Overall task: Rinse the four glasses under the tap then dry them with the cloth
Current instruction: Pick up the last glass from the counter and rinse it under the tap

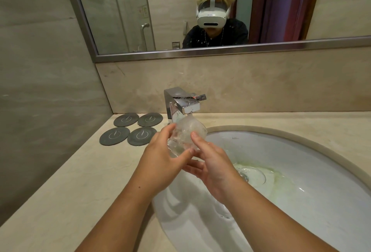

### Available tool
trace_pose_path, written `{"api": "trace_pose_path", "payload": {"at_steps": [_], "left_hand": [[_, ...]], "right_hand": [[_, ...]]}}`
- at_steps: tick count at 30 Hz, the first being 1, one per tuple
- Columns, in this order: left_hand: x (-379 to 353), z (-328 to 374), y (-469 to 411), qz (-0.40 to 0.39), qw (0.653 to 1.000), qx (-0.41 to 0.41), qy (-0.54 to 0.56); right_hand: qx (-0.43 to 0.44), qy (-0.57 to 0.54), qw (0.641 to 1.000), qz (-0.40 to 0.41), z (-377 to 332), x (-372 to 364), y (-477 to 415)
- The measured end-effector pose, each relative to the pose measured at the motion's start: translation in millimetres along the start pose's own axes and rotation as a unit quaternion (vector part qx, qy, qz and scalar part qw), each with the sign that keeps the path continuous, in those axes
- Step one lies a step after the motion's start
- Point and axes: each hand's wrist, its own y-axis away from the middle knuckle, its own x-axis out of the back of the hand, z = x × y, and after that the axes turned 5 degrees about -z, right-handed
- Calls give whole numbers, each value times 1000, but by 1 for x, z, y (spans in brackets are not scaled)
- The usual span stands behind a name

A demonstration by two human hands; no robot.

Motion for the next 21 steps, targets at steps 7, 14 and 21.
{"api": "trace_pose_path", "payload": {"at_steps": [7,14,21], "left_hand": [[2,5,-1,32,998,40,37],[0,4,0,9,997,50,60],[0,3,2,-12,1000,20,11]], "right_hand": [[-20,-29,999,14,-3,-3,2],[-27,-29,999,-14,-5,-6,7],[-3,2,1000,7,0,0,1]]}}
